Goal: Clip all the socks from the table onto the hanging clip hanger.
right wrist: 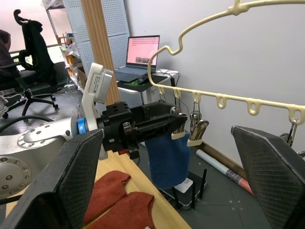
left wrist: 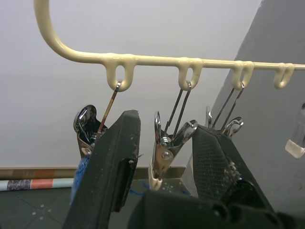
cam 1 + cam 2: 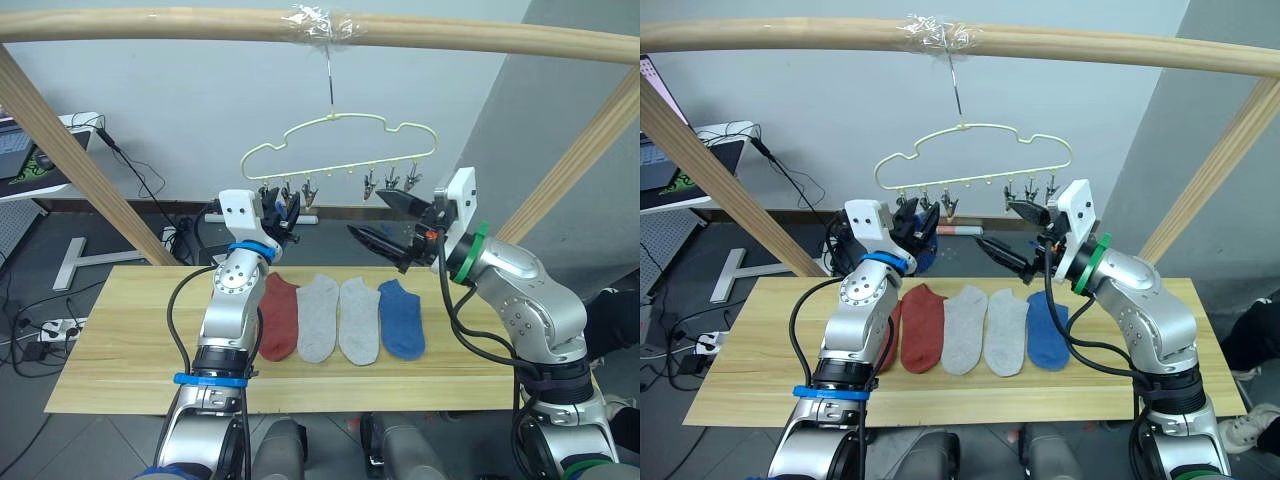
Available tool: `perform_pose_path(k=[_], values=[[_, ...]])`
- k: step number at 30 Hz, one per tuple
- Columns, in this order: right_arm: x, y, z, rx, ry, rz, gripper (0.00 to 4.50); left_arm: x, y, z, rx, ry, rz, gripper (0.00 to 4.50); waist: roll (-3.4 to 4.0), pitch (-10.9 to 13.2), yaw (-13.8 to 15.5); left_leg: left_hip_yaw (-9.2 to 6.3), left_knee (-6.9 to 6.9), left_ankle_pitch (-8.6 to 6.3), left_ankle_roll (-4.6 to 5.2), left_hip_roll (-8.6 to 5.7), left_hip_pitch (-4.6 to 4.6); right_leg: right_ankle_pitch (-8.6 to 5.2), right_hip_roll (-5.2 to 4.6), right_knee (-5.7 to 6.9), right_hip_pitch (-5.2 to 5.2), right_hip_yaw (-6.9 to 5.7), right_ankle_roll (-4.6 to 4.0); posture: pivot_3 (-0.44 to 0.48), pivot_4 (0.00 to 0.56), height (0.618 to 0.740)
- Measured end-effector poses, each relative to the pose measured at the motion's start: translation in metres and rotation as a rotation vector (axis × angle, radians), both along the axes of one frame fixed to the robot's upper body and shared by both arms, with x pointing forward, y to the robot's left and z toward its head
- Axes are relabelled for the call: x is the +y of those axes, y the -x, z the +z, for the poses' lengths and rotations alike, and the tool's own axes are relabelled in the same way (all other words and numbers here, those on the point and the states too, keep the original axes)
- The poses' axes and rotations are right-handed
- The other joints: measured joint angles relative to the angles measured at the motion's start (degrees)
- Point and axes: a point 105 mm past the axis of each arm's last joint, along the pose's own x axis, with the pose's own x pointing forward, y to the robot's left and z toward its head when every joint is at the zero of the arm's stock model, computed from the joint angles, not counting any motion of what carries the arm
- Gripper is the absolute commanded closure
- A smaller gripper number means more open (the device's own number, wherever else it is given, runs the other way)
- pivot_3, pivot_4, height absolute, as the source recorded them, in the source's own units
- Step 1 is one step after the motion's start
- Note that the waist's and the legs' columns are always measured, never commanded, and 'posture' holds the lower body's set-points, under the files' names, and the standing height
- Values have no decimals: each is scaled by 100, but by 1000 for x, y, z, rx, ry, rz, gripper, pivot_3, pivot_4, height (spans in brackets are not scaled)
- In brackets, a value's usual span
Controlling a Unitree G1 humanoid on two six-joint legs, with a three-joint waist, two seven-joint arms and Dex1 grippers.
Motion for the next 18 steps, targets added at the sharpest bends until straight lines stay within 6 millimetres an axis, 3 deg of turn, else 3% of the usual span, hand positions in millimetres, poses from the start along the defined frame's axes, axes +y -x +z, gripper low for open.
perform_pose_path(k=[18], values=[[0,-1,-1,10,3,-5,0,1,-1,2,-7,2,4,2473,0,0,0,-1,11,0,0,0,0,0,0,10,0,0,0,-47,181,740]])
